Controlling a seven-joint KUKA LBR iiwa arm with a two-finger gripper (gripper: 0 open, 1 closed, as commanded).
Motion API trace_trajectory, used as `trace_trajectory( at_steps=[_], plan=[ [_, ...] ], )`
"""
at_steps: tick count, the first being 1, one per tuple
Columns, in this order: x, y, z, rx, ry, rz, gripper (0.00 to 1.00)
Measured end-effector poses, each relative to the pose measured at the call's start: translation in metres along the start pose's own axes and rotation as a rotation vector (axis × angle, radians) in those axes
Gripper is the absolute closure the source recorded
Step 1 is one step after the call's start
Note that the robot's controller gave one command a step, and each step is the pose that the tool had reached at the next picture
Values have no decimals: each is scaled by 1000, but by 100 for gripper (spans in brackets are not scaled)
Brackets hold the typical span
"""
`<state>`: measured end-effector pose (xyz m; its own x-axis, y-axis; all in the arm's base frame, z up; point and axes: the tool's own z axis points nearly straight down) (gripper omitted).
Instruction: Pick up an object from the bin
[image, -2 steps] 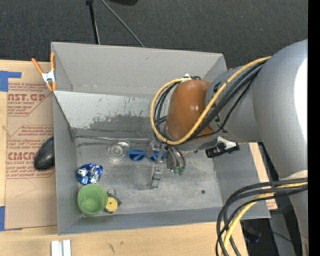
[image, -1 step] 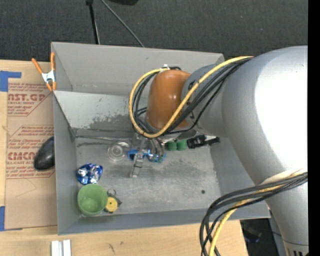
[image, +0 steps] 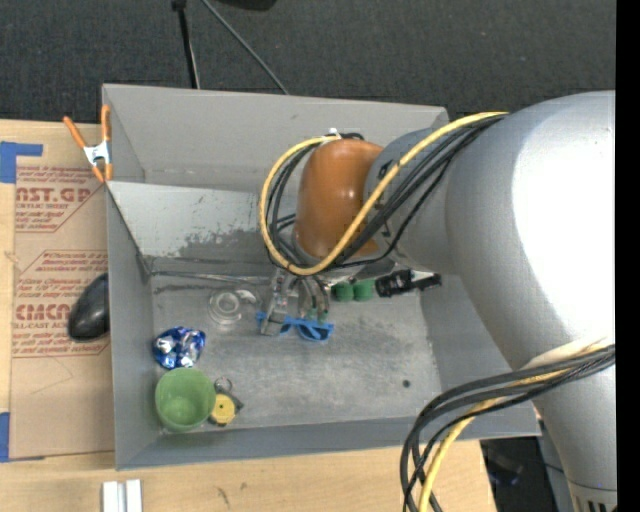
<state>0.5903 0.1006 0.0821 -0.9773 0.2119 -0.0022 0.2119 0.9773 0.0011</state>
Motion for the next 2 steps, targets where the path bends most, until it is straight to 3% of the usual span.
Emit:
trace_trajectory(
  at_steps=[1, 2],
  plan=[
    [0, 5, -116, -4, -8, -35, 100],
    [-1, -15, -210, 0, -8, -568, 100]
  ],
)
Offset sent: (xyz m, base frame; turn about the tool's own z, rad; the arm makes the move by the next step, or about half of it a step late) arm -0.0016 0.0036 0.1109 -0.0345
